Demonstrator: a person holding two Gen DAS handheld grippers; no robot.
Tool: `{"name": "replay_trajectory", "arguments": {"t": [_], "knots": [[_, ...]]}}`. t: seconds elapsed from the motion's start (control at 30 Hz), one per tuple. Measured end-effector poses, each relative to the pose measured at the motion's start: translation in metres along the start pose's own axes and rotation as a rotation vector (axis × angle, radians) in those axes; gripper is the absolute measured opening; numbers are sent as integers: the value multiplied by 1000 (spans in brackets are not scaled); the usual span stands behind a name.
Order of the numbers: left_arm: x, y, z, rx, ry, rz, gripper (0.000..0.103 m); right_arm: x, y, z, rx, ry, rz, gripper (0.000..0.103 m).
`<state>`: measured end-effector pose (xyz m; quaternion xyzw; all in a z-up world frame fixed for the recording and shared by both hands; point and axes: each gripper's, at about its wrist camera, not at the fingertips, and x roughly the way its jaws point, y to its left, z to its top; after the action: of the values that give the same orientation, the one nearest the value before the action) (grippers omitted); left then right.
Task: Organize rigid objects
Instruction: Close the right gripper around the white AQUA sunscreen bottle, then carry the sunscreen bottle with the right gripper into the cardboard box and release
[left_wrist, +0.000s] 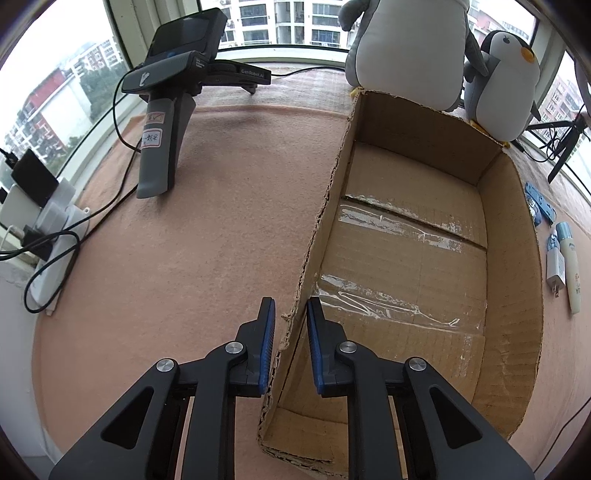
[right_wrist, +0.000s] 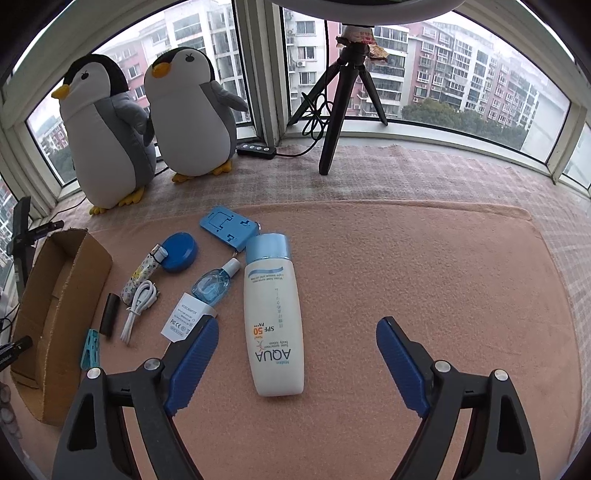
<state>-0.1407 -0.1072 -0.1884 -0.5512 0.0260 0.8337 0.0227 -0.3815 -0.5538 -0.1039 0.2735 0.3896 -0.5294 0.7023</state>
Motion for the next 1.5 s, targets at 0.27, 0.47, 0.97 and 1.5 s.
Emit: {"name": "replay_trajectory", "arguments": {"t": [0.27, 0.47, 0.97, 1.5], "knots": [[10, -2, -9, 12, 37, -22, 16, 23, 1, 13, -8, 45, -16, 84], [9, -5, -11, 30, 28, -14, 16, 44, 14, 21, -60, 79, -46, 84], [9, -6, -13, 34, 20, -12, 16, 87, 28, 17, -118, 184, -81, 63], [10, -6, -12, 45, 14, -16, 16, 86, 25, 16, -50, 201, -6, 44]]}}
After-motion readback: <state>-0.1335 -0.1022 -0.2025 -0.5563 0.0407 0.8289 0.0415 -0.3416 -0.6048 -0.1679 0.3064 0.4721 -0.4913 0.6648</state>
